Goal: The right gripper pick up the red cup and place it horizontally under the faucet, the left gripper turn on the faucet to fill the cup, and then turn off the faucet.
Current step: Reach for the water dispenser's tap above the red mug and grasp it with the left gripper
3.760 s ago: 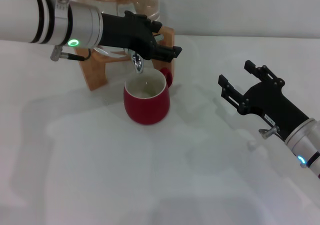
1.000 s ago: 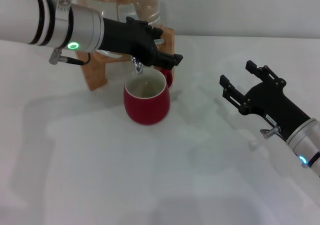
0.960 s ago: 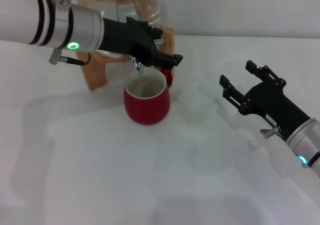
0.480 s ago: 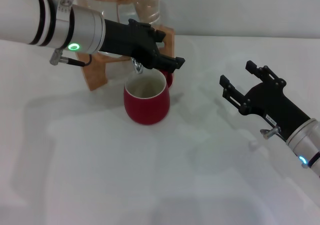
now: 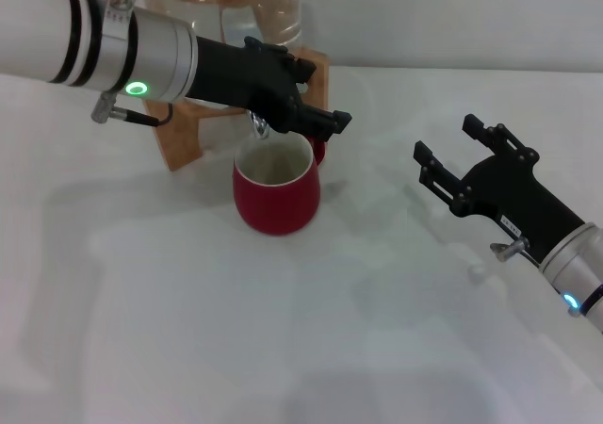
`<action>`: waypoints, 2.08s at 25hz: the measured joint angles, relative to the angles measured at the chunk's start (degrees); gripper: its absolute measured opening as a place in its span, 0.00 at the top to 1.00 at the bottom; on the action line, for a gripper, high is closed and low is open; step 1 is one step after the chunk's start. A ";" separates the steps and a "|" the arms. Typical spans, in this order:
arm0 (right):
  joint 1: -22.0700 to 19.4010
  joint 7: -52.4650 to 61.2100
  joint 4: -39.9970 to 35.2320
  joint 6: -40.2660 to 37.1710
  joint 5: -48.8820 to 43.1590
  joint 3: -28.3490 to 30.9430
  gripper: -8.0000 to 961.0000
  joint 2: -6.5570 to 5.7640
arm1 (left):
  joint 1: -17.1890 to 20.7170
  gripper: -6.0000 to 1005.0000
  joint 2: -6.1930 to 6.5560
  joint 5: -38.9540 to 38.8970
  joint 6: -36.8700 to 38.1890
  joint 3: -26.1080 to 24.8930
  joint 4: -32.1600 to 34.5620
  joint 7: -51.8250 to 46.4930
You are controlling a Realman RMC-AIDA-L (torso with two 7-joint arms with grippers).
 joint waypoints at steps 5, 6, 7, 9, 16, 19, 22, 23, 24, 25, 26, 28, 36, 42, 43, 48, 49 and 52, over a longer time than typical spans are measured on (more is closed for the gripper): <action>0.01 0.27 -0.07 0.00 -0.04 0.00 0.24 -0.06 | 0.09 0.14 0.00 -0.13 -0.51 -0.09 0.13 -0.14; 0.01 0.27 -0.07 0.00 -0.03 0.00 0.24 -0.07 | 0.10 0.14 0.00 -0.13 -0.54 -0.11 0.14 -0.15; 0.01 0.28 -0.09 0.00 -0.03 0.00 0.24 -0.08 | 0.10 0.14 0.00 -0.14 -0.58 -0.12 0.14 -0.15; 0.01 0.29 -0.10 0.00 -0.04 0.00 0.24 -0.08 | 0.11 0.14 -0.04 -0.14 -0.82 -0.13 0.15 -0.19; 0.01 0.32 -0.20 0.00 -0.01 -0.01 0.24 -0.16 | 0.08 0.14 -0.14 -0.15 -2.67 -2.11 0.83 -0.41; 0.18 0.32 -0.50 0.00 0.05 -0.01 0.24 -0.16 | 0.29 0.14 -0.23 -0.08 -3.24 -2.79 1.51 -0.48; 0.40 0.32 -0.60 0.00 0.06 0.00 0.24 -0.15 | 0.36 0.14 -0.22 0.10 -3.63 -2.90 1.62 -0.75; 0.40 0.32 -0.60 0.00 0.06 0.00 0.24 -0.15 | 0.37 0.14 -0.21 0.20 -3.63 -2.91 1.63 -0.84; 0.45 0.32 -0.60 0.00 0.07 0.00 0.24 -0.13 | 0.37 0.14 -0.21 0.27 -3.63 -2.92 1.63 -0.85; 0.49 0.31 -0.62 0.00 0.07 0.00 0.24 -0.11 | 0.37 0.14 -0.20 0.30 -3.57 -2.93 1.63 -0.83; 0.50 0.32 -0.65 0.00 0.07 -0.01 0.24 -0.11 | 0.37 0.14 -0.20 0.31 -3.52 -2.93 1.63 -0.80; 0.52 0.31 -0.70 0.00 0.07 -0.01 0.24 -0.09 | 0.37 0.14 -0.15 0.32 -3.38 -2.95 1.63 -0.68; 0.53 0.31 -0.72 0.00 0.06 0.03 0.24 -0.07 | 0.07 0.14 -0.04 0.38 -3.13 -2.95 1.43 -0.01; 0.53 0.31 -0.70 0.00 0.06 0.08 0.24 -0.07 | -0.05 0.14 0.02 0.39 -2.87 -2.94 0.69 0.95; 0.53 0.31 -0.69 0.00 0.06 0.08 0.24 -0.07 | -0.18 0.14 0.02 0.39 -2.81 -2.94 0.33 1.20; 0.53 0.31 -0.61 0.00 0.06 0.09 0.24 -0.04 | -0.42 0.14 -0.01 0.39 -2.62 -2.92 -0.62 1.89; 0.53 0.31 -0.58 0.00 0.06 0.08 0.24 -0.02 | -0.44 0.14 -0.01 0.39 -2.59 -2.87 -0.65 1.90; 0.53 0.31 -0.49 0.00 0.06 0.05 0.24 0.01 | -0.52 0.14 -0.03 0.39 -2.95 -2.75 -0.55 1.91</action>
